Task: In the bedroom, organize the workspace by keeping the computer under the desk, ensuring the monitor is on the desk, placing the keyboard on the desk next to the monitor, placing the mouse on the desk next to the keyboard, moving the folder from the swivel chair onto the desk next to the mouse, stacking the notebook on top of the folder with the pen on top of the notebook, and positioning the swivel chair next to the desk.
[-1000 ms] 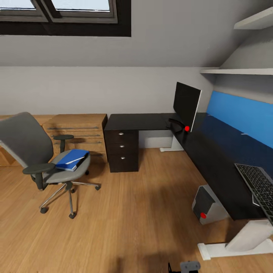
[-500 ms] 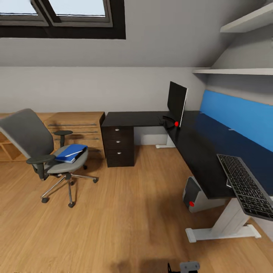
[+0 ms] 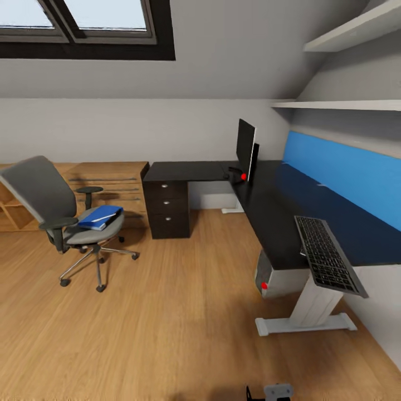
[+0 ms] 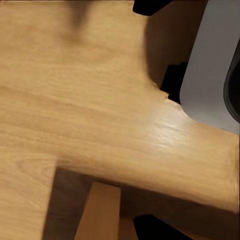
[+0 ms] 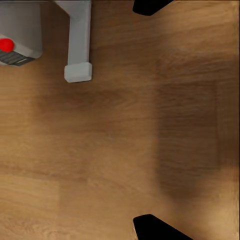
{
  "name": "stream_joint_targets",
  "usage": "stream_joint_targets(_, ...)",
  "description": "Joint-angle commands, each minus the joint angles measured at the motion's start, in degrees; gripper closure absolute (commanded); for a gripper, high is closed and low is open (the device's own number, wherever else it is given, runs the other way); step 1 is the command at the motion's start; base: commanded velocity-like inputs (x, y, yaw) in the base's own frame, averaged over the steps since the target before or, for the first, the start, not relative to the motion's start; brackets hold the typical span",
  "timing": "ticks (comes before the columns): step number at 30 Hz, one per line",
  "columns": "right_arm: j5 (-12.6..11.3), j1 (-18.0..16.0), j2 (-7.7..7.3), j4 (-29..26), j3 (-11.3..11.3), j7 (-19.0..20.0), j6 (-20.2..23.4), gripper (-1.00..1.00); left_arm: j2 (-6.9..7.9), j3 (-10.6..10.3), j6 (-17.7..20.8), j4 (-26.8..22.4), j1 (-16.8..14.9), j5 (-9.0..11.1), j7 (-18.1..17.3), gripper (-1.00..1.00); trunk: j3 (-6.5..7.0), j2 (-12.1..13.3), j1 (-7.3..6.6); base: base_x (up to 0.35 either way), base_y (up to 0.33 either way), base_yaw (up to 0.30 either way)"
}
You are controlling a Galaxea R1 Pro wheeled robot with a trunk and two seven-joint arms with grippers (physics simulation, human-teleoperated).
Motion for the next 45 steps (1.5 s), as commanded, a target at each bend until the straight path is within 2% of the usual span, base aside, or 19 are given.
stream_joint_targets(1, 0.3, 0.0, 0.0, 0.1, 0.4, -0.6, 0.0, -1.0, 0.03, -0.5, -0.2, 0.0, 0.0, 0.5, 0.4, -1.0, -0.04, 0.0, -0.03, -0.262, -0.241, -0.074)
stream_joint_targets(19, 0.4, 0.0, -0.04, 0.0, 0.4, -0.6, 0.0, -1.0, 0.03, -0.5, -0.2, 0.0, 0.0, 0.5, 0.4, -1.0, 0.56, 0.0, -0.03, -0.205, -0.198, -0.197)
stream_joint_targets(39, 0.3, 0.0, -0.06, 0.0, 0.3, -0.6, 0.0, -1.0, 0.07, -0.4, -0.1, -0.1, 0.0, 0.7, 0.8, -1.0, 4.18, 8.0, -4.43, -0.003, -0.003, -0.013)
stream_joint_targets(45, 0.2, 0.0, 0.0, 0.0, 0.3, -0.7, -0.1, -1.0, 0.12, -0.4, -0.1, -0.1, 0.0, 0.7, 0.7, -1.0, 5.26, 10.4, -5.74, -0.263, 0.0, 0.0)
